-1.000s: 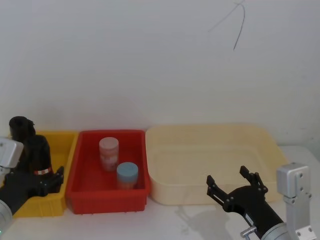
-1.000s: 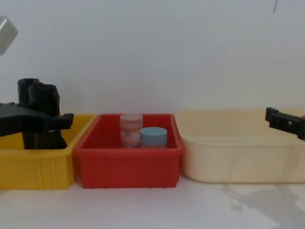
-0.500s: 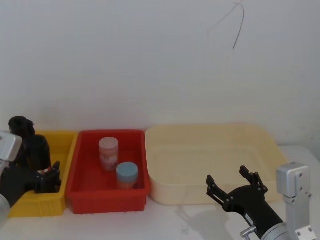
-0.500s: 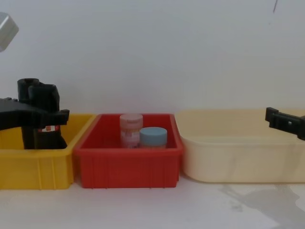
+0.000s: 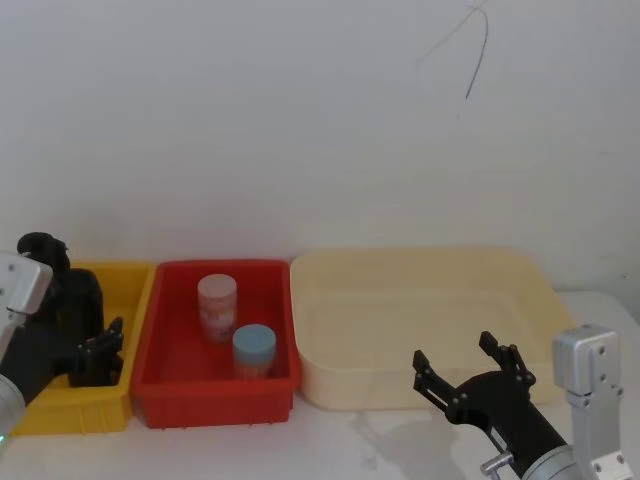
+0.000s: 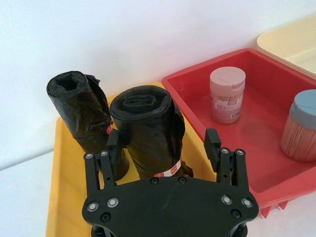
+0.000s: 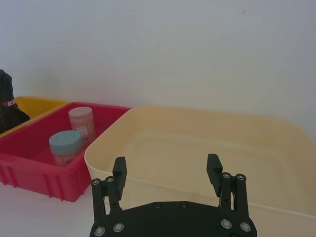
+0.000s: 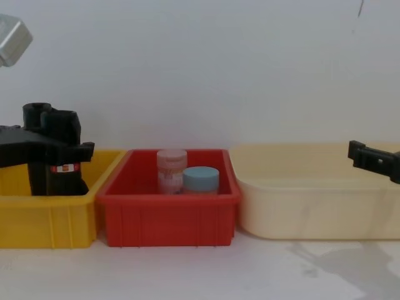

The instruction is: Pick up the garbage bag with the one hand and transfer it to the other hand.

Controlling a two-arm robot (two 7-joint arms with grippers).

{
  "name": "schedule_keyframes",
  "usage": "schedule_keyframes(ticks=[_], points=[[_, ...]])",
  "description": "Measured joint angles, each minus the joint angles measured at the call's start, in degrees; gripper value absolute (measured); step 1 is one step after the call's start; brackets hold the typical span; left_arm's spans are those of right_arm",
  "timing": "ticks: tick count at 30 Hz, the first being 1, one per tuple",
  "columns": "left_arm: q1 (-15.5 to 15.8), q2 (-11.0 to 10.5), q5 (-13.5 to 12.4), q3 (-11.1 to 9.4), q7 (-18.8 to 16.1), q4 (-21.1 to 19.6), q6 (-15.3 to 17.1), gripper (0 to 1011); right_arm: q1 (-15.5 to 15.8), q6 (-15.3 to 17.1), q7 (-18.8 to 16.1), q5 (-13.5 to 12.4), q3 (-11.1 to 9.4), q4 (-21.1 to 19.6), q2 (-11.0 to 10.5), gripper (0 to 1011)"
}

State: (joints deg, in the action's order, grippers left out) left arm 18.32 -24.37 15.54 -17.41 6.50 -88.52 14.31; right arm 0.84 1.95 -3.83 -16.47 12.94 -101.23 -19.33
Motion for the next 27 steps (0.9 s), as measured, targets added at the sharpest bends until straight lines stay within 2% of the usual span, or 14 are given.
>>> schedule_keyframes(ticks=[11,27], points=[[0.4,0.3,-1.1,-0.2,0.0,0.5,0.3,1001,0.0,0.0,0.0,0.0,0.0,0.0,0.0,1001],[0.4,1.0,-1.4,1.2,0.0,0.9,-0.5,1001,0.0,0.0,0.0,0.0,0.0,0.0,0.0,1001]])
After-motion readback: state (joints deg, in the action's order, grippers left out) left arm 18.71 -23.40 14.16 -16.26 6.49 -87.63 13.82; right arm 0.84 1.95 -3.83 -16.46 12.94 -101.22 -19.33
